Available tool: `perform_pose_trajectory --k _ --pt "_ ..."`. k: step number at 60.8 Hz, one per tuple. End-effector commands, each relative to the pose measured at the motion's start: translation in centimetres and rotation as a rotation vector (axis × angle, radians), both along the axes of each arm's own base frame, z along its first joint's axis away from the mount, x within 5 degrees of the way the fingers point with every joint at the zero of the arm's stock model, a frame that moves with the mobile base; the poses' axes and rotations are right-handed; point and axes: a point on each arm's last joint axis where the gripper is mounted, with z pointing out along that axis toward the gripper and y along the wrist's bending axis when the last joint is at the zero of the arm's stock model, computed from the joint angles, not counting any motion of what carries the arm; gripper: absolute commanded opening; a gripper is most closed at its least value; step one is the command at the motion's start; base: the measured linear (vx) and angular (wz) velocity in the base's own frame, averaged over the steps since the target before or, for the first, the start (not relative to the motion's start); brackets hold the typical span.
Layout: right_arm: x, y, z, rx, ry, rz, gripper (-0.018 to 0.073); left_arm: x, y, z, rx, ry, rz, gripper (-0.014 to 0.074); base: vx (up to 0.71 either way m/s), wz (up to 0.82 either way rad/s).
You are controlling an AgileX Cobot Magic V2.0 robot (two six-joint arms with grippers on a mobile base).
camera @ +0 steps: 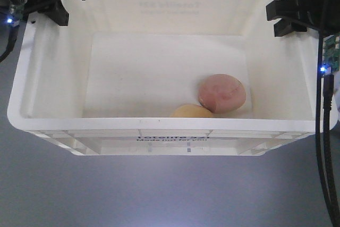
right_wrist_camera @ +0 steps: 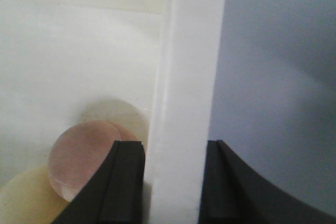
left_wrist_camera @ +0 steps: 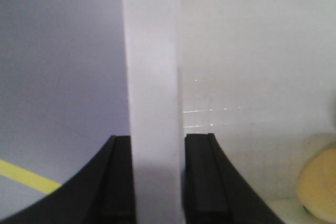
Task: Place moving items into box and shelve
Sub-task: 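Hold the crate with both grippers while the base drives away, then keep holding the crate level with both grippers during driving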
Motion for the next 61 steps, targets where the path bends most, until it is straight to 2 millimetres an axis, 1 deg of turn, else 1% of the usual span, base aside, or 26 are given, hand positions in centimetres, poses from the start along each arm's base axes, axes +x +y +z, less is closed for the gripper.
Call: perform_pose_trajectory --k 1,39,61 --pt "-0.58 0.85 3.48 0.141 -0.19 0.021 -0.0006 -1.45 -0.43 3.03 -0.125 -0.128 -0.038 -0.0003 -0.12 0.88" --pt "-0.57 0.84 3.48 0.14 -0.191 0.02 -0.0006 -1.45 -0.41 3.03 -0.123 -0.129 -0.038 -0.0003 -0.11 0.89" --pt "-0.57 0.84 3.49 0.14 -0.192 0.02 -0.0006 -1.45 -0.41 3.03 -0.123 -0.129 -0.038 -0.0003 -0.12 0.7"
